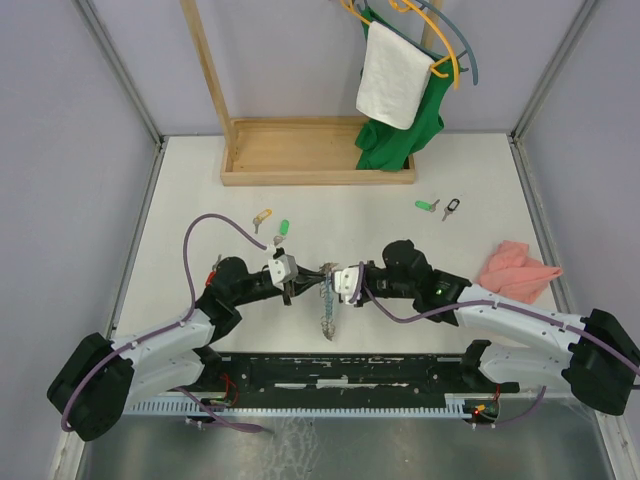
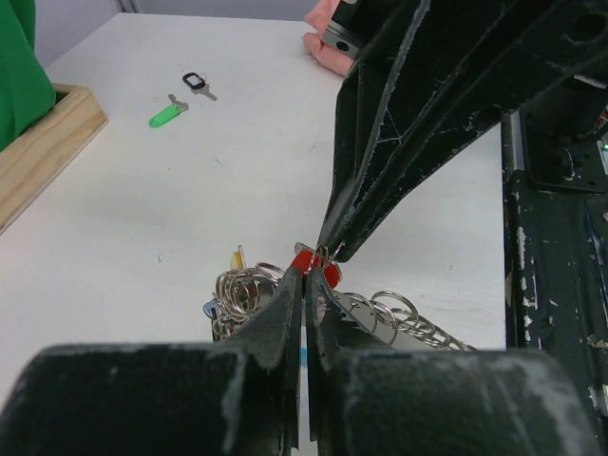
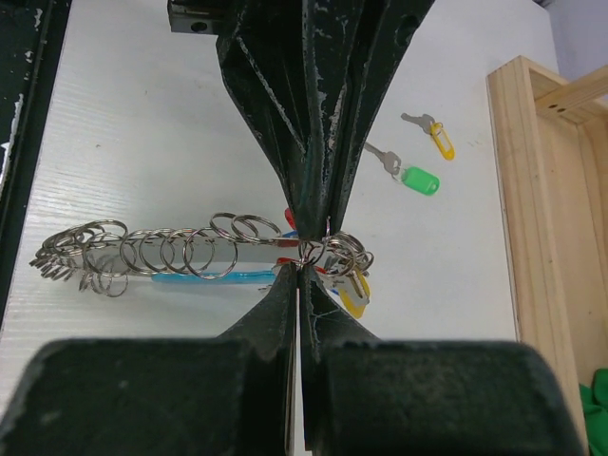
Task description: Put the keys on the keyring
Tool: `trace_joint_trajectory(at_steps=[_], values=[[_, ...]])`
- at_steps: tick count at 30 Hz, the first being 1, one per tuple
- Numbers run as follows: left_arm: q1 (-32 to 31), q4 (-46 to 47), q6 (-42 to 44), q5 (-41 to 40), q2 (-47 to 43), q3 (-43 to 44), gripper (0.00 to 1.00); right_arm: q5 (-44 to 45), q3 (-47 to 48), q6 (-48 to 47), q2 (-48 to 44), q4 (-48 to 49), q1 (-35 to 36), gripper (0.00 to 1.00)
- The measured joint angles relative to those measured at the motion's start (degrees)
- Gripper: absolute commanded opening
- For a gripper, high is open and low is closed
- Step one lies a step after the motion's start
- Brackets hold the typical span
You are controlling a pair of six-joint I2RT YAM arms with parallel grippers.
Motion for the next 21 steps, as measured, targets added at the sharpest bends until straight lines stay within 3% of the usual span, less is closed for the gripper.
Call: trace_joint_trajectory(at_steps=[13,21], values=[[-0.3,-2.9,-11.2,-6.9,-0.7,0.7,0.03,7.6,0.3,-5.0,2.3,0.3,3.5,0.01],[-0.4,4.2,-18.8,-10.5,-0.8,-2.5,0.03,11.6,0.3,-7.0,3.1,1.7,4.7,0.01]])
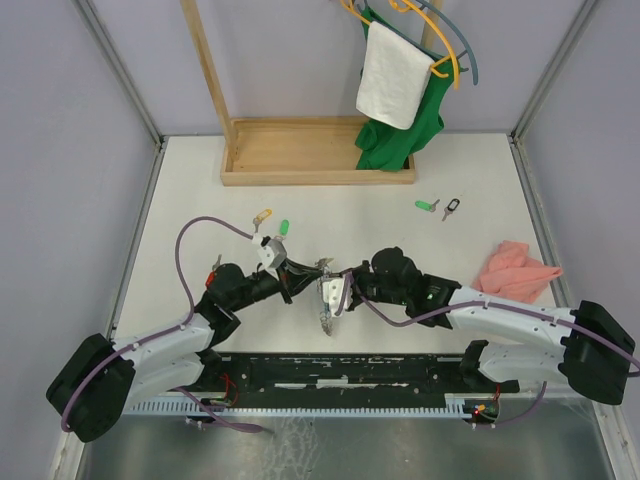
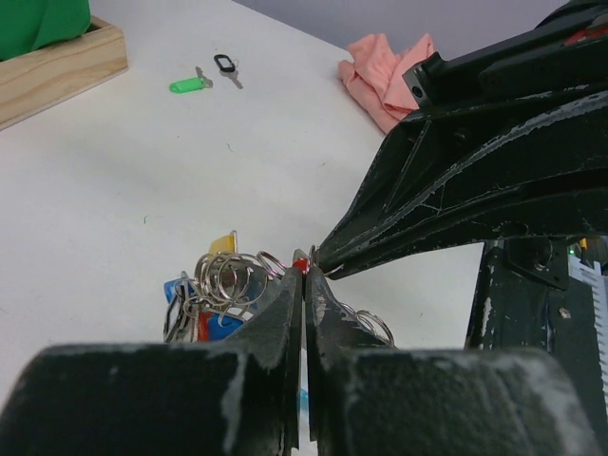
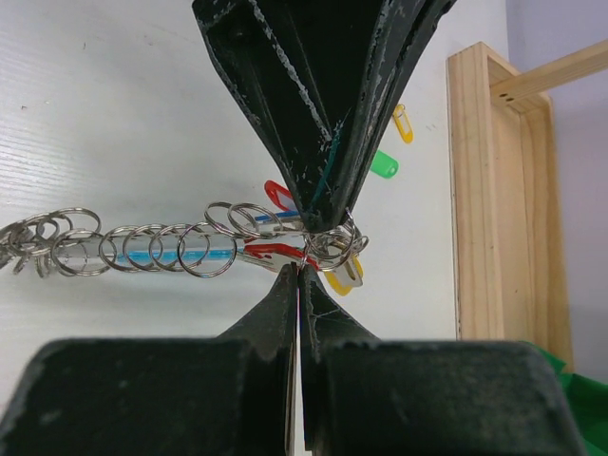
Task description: Put the keys on the keyring
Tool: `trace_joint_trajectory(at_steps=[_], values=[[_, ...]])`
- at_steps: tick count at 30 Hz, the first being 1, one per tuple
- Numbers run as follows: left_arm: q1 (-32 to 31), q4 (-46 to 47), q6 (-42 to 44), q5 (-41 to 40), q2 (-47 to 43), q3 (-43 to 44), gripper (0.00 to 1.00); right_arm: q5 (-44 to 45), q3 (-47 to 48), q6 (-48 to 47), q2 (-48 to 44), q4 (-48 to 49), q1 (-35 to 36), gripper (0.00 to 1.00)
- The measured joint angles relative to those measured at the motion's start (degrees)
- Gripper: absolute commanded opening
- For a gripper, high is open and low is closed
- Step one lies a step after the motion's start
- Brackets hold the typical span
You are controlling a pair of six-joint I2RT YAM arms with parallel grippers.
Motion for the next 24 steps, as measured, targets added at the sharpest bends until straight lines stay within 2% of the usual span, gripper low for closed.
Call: trace_joint_trajectory(at_steps=[3,7,12,19,24], values=[[0.0,2.2,-1.1,-0.1,0.0,-0.8,0.05,0.6,0.2,-0.9,-0.9,-0.6,0.1,0.01],[0.0,4.5,-1.4,0.1,0.0,-1.3,0.18,1.0,2.6,-2.4,-1.4,-4.3,0.1,0.01],[0.1,3.0,-1.3,-1.7,0.0,-1.1,0.27,1.2,5.3,-4.4,-1.4,-11.2,0.1,0.01],[0.2,3.2,2.3,-2.0,0.0,-1.1,0.28,1.0,9.7,-7.0,-0.8,-20.5,0.1,0.01],[0.3,3.9,8.3,2.5,0.4,-1.1,0.31,0.8,12.2,-8.8,0.0,-25.6,0.1,0.01]])
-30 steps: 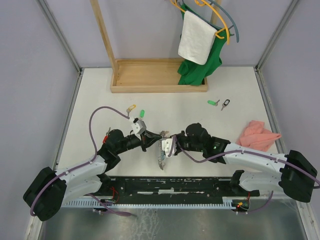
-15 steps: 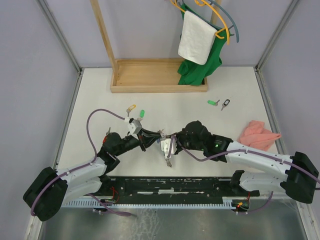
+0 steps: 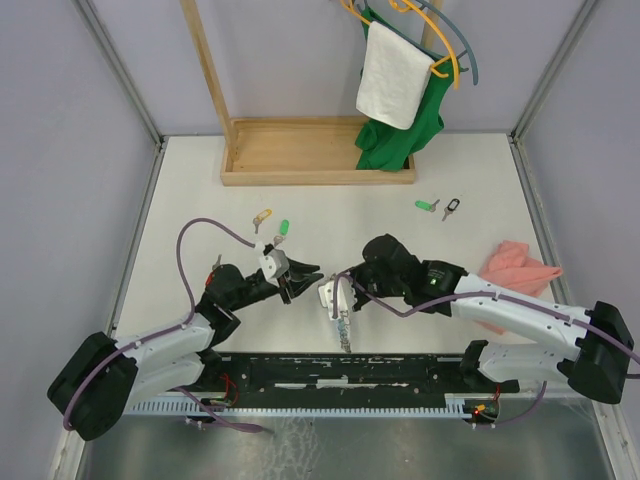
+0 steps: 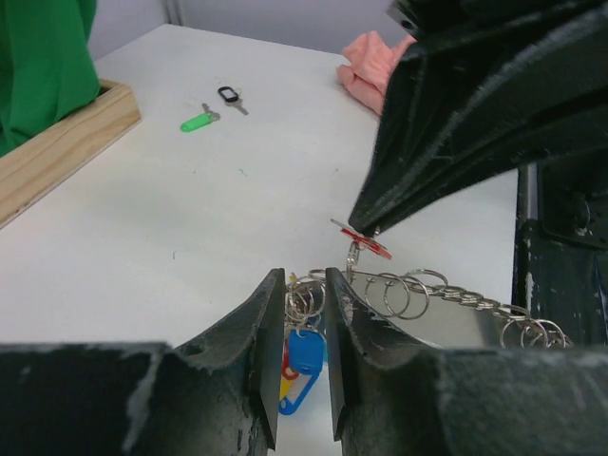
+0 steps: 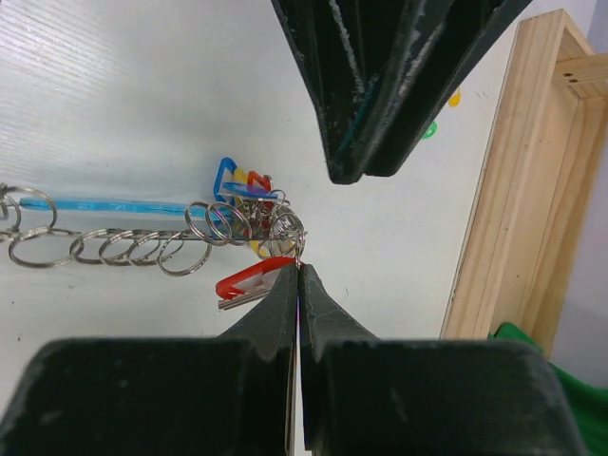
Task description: Put the keys on the keyring
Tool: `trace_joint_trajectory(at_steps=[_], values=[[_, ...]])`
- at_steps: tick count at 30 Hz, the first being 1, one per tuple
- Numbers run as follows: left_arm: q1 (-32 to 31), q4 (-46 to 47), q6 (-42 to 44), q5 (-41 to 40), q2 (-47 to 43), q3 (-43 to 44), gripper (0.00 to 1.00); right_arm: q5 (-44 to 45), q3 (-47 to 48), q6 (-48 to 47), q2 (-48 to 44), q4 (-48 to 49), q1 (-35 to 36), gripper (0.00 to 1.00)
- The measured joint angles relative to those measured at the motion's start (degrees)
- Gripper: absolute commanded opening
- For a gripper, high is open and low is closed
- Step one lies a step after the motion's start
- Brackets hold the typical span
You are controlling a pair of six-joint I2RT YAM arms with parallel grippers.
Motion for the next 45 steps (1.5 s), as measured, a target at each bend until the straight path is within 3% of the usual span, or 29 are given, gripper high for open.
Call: trace_joint_trajectory(at_steps=[11,28,32,36,45], values=[[0.0,1.4,11.6,12.7,6.1,0.7,0.30,-0.4,2.7,-1.6,0.9,-5.0,0.0,0.01],[0.0,-3.8,18.2,19.6,12.2,7.2,0.28,-2.7,3.4,-2.1,1.8,-5.7,0.0,0.01],[0.0,-5.7,18.5,20.7,13.2,8.4,0.22,-3.3,3.5,-2.1,1.8,-5.7,0.0,0.01],[0.0,-7.6,19.1,21.4,14.1,9.8,0.03,-3.6,3.5,-2.1,1.9,-5.7,0.0,0.01],[-0.3,-8.9,19.1,19.6,12.9,10.4,0.03,0.2,0.8,-1.0,-1.2,-2.9,0.4,0.01]])
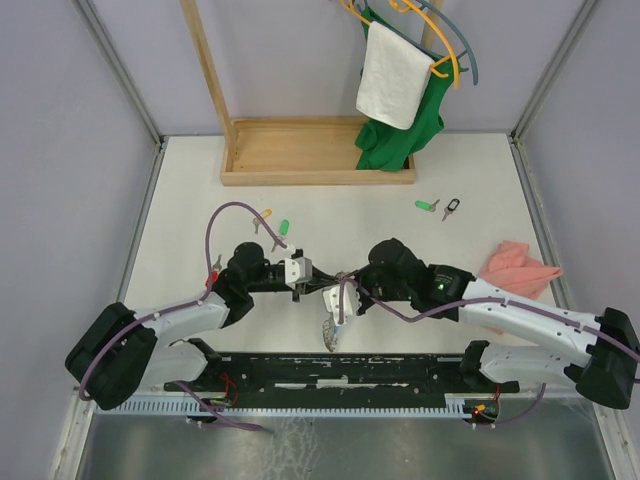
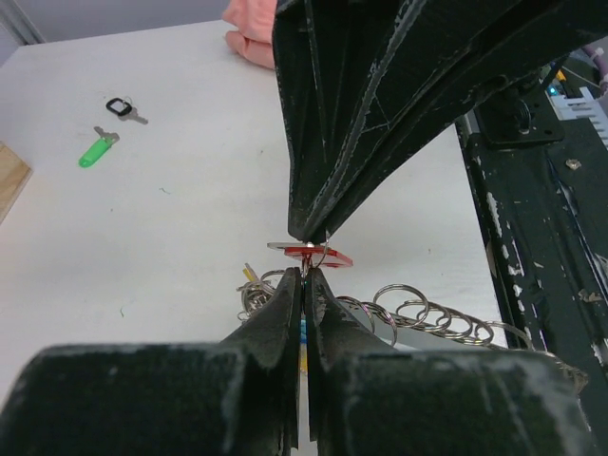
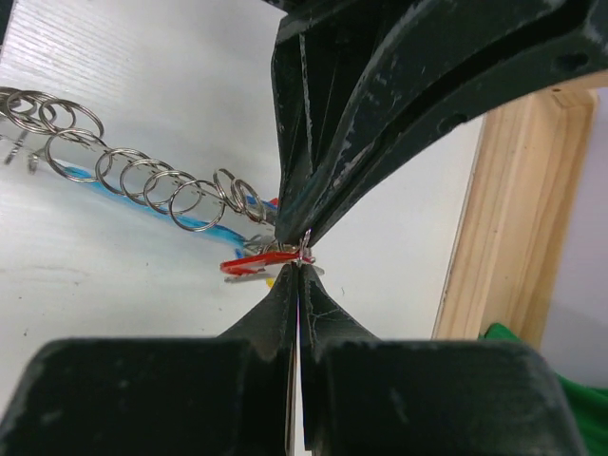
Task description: Put the keys on the keyring
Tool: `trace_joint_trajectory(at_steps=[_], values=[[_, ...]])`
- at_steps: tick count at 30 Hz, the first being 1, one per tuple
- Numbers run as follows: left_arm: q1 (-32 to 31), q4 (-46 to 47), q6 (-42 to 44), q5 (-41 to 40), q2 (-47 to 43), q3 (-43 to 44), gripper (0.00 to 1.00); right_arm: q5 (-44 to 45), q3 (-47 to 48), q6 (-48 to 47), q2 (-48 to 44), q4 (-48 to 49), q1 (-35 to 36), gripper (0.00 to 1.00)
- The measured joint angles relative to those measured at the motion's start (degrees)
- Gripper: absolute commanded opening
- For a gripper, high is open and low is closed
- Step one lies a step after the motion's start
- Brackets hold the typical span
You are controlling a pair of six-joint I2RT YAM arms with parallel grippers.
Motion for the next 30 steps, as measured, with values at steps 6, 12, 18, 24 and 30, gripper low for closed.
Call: trace_joint_trajectory(at_steps=[6,12,18,24,30], values=[[-0.3,1.5,-4.4,-3.4,-2.8,-1.1,0.03,2.8,-4.8,1.7,-3.7,5.6,0.3,0.01],[-0.2,3.7,-10.8,-7.1,-3.6,-3.5,0.03,3.0,-8.4,3.7,-2.7,12.0,0.2,0.01],[-0.2,7.4,-16.5,-9.8,-3.5,-5.2,0.03,3.1,-11.3,5.0,-1.7,16.5,0.2,0.01],[-0.2,10.3,-20.8,-12.3,-3.5,-6.3,0.03,3.0,-12.6,5.9,-1.6,19.9,0.2,0.01],[-0.2,17.0,-25.4,-14.2,-1.1,-7.3,0.03,1.8,-12.6,6.3,1.2,23.4,-0.1,0.01]])
